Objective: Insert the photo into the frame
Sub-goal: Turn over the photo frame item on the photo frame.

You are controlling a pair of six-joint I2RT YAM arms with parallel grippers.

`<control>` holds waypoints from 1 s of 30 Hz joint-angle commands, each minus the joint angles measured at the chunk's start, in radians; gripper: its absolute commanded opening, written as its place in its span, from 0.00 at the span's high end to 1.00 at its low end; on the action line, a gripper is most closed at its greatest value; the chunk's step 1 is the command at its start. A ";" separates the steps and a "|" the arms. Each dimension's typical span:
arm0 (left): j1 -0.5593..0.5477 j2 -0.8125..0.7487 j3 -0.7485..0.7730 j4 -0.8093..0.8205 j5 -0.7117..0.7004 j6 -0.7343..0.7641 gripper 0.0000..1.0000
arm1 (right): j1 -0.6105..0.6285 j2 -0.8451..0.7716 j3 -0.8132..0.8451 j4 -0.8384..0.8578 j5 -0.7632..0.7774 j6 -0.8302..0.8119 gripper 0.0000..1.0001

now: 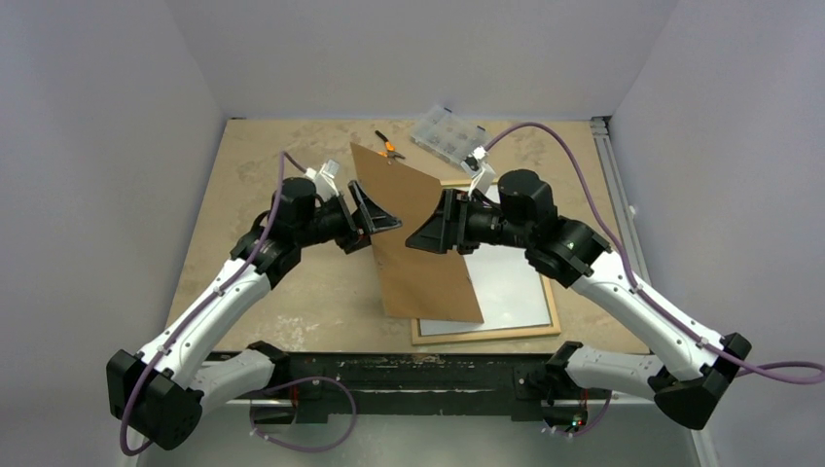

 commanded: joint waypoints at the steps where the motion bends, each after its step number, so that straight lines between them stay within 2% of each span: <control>1: -0.003 -0.027 0.026 -0.147 -0.096 0.103 0.39 | 0.004 -0.051 -0.010 0.014 0.004 0.013 0.34; 4: -0.003 -0.017 -0.006 -0.160 -0.119 0.128 0.58 | 0.004 -0.054 -0.024 -0.004 0.030 0.009 0.34; 7: -0.003 -0.008 -0.042 -0.159 -0.148 0.137 0.83 | 0.002 -0.056 -0.026 -0.051 0.079 -0.005 0.34; 10: -0.003 0.002 -0.061 -0.159 -0.166 0.144 0.99 | -0.029 -0.059 -0.041 -0.084 0.090 -0.005 0.32; 15: -0.001 -0.009 -0.075 -0.155 -0.172 0.145 1.00 | -0.195 -0.080 -0.146 -0.057 -0.043 -0.007 0.31; 18: 0.007 -0.022 -0.081 -0.143 -0.156 0.141 1.00 | -0.310 -0.079 -0.183 -0.102 -0.073 -0.062 0.30; 22: 0.042 -0.030 -0.111 -0.108 -0.106 0.125 1.00 | -0.468 -0.066 -0.224 -0.217 -0.014 -0.169 0.30; 25: 0.095 -0.044 -0.163 -0.030 -0.010 0.102 1.00 | -0.604 -0.053 -0.267 -0.264 0.050 -0.248 0.28; 28: 0.150 -0.056 -0.200 0.027 0.065 0.093 1.00 | -0.725 -0.023 -0.323 -0.244 0.081 -0.282 0.24; 30: 0.177 -0.055 -0.200 0.019 0.095 0.111 1.00 | -0.803 0.018 -0.364 -0.198 0.038 -0.287 0.22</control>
